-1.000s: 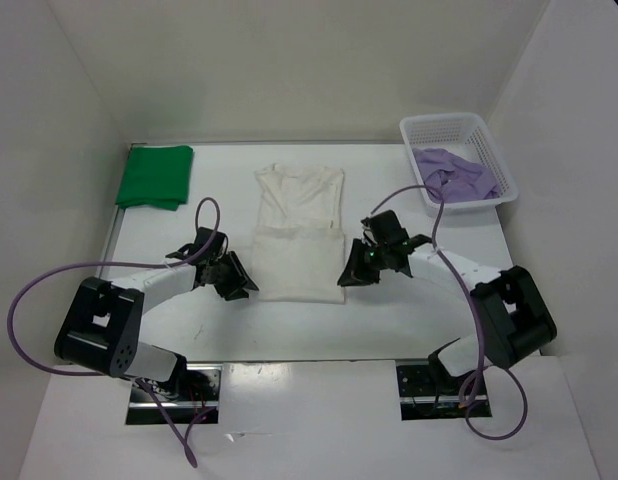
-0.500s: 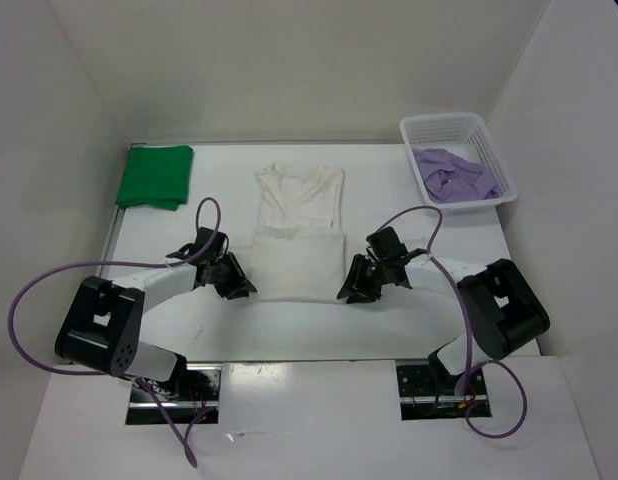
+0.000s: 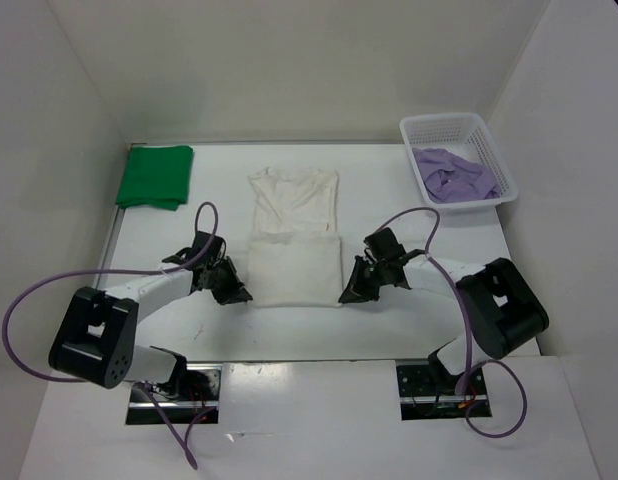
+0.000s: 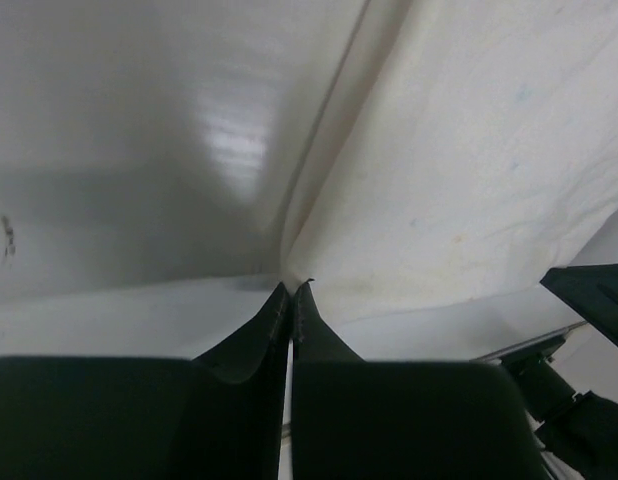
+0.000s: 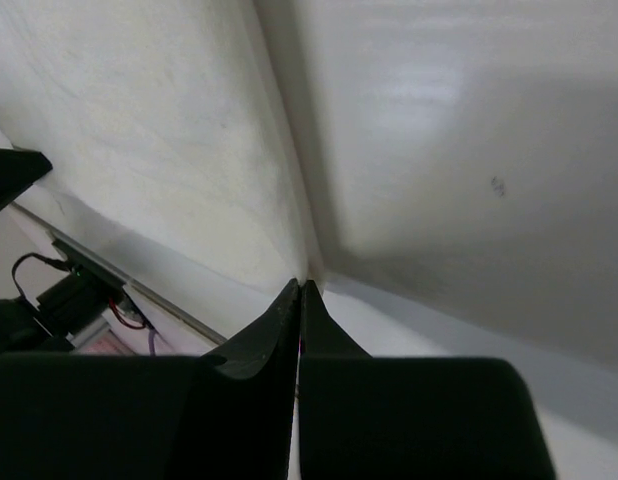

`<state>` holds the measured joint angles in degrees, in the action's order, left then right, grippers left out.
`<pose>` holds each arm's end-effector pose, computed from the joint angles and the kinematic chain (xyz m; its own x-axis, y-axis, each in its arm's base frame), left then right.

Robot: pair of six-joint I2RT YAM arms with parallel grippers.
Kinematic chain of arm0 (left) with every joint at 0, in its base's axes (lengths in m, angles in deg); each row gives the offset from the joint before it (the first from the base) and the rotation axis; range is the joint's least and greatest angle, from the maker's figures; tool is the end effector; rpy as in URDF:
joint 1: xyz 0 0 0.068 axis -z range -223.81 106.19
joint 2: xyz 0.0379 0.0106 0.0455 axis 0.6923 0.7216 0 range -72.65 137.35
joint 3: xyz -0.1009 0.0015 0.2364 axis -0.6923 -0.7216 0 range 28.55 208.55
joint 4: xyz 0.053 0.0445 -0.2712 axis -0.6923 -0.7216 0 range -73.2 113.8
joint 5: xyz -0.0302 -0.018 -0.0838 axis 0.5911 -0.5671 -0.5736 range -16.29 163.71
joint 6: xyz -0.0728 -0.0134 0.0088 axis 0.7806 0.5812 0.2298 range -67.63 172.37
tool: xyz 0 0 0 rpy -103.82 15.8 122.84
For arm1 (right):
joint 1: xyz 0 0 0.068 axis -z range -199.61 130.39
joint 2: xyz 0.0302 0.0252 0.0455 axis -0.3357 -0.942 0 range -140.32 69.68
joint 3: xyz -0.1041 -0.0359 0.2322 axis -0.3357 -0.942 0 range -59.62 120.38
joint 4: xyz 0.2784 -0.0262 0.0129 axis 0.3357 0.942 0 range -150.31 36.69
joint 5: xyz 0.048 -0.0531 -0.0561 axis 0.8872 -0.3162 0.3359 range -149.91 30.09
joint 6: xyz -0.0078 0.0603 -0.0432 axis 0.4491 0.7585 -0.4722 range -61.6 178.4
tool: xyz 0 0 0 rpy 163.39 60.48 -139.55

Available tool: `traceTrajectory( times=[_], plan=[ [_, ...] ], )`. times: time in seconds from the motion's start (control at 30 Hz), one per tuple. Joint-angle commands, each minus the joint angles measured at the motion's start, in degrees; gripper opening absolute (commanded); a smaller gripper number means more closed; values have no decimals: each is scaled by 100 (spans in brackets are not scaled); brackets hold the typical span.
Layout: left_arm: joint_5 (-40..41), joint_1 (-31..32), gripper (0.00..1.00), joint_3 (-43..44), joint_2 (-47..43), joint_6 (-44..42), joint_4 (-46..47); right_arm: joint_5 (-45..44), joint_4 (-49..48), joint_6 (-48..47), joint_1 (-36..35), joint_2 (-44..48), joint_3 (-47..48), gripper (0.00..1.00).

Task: Fold and stack the t-shirts
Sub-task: Grab one side of the 2/3 rectangular tshirt with both arms, then fold the long partially folded tshirt into a neat square

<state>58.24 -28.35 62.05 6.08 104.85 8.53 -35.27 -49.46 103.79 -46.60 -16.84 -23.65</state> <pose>0.2525 -0.0871 0.0938 -0.8150 -0.5678 -0.1157 -0.4319 0.7284 -0.5319 0.2396 0.1513 0.0795 -0.9697 0.2323 -0.0756 0.1424 0.7889 0.5979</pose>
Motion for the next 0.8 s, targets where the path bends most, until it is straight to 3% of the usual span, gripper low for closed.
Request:
traceTrajectory(
  times=[0.0,0.17,0.23,0.3,0.4,0.5,0.77],
  plan=[
    [-176,35,0,-46,-455,-274,-845,92,416,22,-263,521,-89,0],
    [-1204,36,0,525,-1254,-406,-2215,270,1523,418,-606,1926,-56,0],
    [-1266,36,0,1122,-1256,-406,-2707,277,2139,305,-353,2463,208,0],
    [-1328,36,0,1544,-1326,-284,-2710,470,2385,16,216,2325,708,0],
    [-1214,-148,0,2572,-879,-230,-2324,550,2386,-661,684,1737,1736,0],
    [-1161,-604,0,3276,-142,-230,-1483,472,2098,-1224,948,203,2983,0],
    [-362,-826,0,5648,2671,-301,-680,217,2114,-1638,1459,-2876,6587,0]
  ],
)
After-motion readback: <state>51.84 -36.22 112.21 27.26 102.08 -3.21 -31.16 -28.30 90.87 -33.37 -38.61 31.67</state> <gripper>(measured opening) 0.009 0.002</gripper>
